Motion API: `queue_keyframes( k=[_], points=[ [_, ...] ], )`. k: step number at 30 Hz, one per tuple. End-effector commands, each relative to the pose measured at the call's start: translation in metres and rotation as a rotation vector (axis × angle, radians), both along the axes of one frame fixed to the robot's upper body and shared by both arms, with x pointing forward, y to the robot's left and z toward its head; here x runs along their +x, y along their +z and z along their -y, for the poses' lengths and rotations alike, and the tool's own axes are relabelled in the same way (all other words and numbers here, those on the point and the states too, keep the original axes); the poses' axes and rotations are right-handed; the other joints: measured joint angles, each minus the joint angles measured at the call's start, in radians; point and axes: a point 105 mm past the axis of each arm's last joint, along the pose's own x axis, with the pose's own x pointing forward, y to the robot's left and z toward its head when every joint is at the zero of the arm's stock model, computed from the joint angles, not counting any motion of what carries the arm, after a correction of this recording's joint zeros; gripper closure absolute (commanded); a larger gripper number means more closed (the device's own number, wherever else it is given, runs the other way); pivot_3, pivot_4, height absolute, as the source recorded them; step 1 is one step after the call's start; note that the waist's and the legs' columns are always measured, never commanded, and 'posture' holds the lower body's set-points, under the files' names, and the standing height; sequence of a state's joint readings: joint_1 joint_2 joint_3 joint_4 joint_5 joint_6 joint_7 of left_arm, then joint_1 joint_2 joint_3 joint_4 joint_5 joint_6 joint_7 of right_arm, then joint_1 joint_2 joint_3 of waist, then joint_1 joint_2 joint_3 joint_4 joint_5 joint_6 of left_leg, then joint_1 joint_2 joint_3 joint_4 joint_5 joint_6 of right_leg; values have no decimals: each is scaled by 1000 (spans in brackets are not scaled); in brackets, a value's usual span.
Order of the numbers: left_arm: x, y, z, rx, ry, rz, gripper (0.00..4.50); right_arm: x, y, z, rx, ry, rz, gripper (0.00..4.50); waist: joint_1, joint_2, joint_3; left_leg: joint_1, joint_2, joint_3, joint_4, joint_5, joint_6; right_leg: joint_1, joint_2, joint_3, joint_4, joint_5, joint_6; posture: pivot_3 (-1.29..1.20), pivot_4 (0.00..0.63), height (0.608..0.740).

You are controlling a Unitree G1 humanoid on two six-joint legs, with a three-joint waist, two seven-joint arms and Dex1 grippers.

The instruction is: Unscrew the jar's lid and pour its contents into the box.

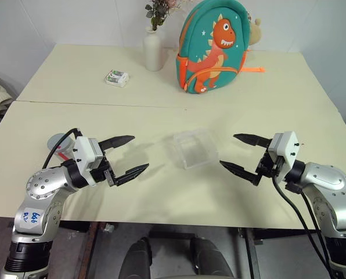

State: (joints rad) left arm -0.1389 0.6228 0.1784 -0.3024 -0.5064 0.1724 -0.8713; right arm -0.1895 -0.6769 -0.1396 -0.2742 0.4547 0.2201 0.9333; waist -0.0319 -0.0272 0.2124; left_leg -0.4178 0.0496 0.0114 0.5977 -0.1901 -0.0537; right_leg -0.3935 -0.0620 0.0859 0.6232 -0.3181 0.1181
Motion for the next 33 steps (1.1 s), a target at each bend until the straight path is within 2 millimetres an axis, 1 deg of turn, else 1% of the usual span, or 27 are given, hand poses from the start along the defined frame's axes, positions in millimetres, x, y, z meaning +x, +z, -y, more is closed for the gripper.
queue_keyframes(
  k=[1, 5, 9, 11, 15, 19, 22, 24, 26, 28, 30, 33],
  points=[
    [-8, 8, -1, 2, 8, 40, 46, 1, 14, 1, 3, 19, 48, 0, -1, 0, 0, 0, 0, 0, 0, 0, 0, 0, 0, 0, 0, 0, 0, 0, 150, 740],
    [-16, 7, -4, -3, 49, 45, 46, 7, 12, -3, 4, 50, 36, 0, -9, 0, 0, 0, 0, 1, 0, 0, 0, 0, 0, 1, 0, 0, 0, 0, 150, 740],
    [-21, 11, -8, -31, 99, 70, 46, 13, 15, -9, 3, 87, 37, 0, -12, 0, 0, 0, 0, 1, 0, 0, 0, 0, 0, 1, 0, 0, 0, 0, 150, 740],
    [-21, 22, -12, -76, 143, 104, 46, 14, 16, -14, 5, 119, 34, 0, -12, -1, 0, 0, 0, 1, 0, 0, 1, 0, 0, 1, 0, 0, 0, 0, 150, 740],
    [-26, 35, -18, -126, 201, 136, 46, 17, 18, -21, 10, 161, 34, 0, -16, -1, 0, 0, 0, 1, 0, 0, 1, 0, 0, 1, -1, 0, 0, 0, 150, 740],
    [-37, 61, -42, -154, 382, 263, 46, 23, 26, -34, 31, 226, 46, 0, -27, -1, 0, 0, 0, 1, 0, 0, 1, 0, 0, 2, 0, 1, 2, 0, 150, 740],
    [-50, 77, -61, -222, 520, 310, 46, 28, 27, -45, 41, 277, 51, 0, -26, -2, 0, 1, 1, 1, 0, 0, 1, 0, 1, 1, 1, 1, 2, 0, 150, 740],
    [-61, 77, -75, -239, 605, 292, 46, 31, 29, -53, 48, 320, 55, 0, -33, -2, 0, 1, 1, 2, 0, 0, 1, 0, 1, 2, 1, 1, 2, 0, 150, 740],
    [-71, 68, -81, -243, 629, 221, 46, 32, 31, -60, 52, 350, 62, 0, -34, -3, -1, 1, 1, 2, 0, 0, 1, 0, 1, 2, 1, 1, 2, 0, 150, 740],
    [-82, 59, -91, -204, 656, 179, 46, 33, 34, -64, 61, 367, 69, 0, -32, -3, 0, 1, 1, 2, 0, -1, 1, -1, 1, 2, 1, 1, 1, 0, 150, 740],
    [-90, 59, -102, -183, 692, 173, 46, 35, 38, -66, 84, 372, 71, 0, -30, -3, -1, 1, 1, 2, 0, -1, 1, -1, 1, 2, 1, 0, 0, 0, 150, 740],
    [-99, 64, -117, -197, 775, 199, 46, 38, 45, -71, 130, 386, 71, 0, -29, -4, -1, 1, 1, 2, 0, -1, 0, -1, 0, 2, -2, 0, -1, 0, 150, 740]
  ],
)
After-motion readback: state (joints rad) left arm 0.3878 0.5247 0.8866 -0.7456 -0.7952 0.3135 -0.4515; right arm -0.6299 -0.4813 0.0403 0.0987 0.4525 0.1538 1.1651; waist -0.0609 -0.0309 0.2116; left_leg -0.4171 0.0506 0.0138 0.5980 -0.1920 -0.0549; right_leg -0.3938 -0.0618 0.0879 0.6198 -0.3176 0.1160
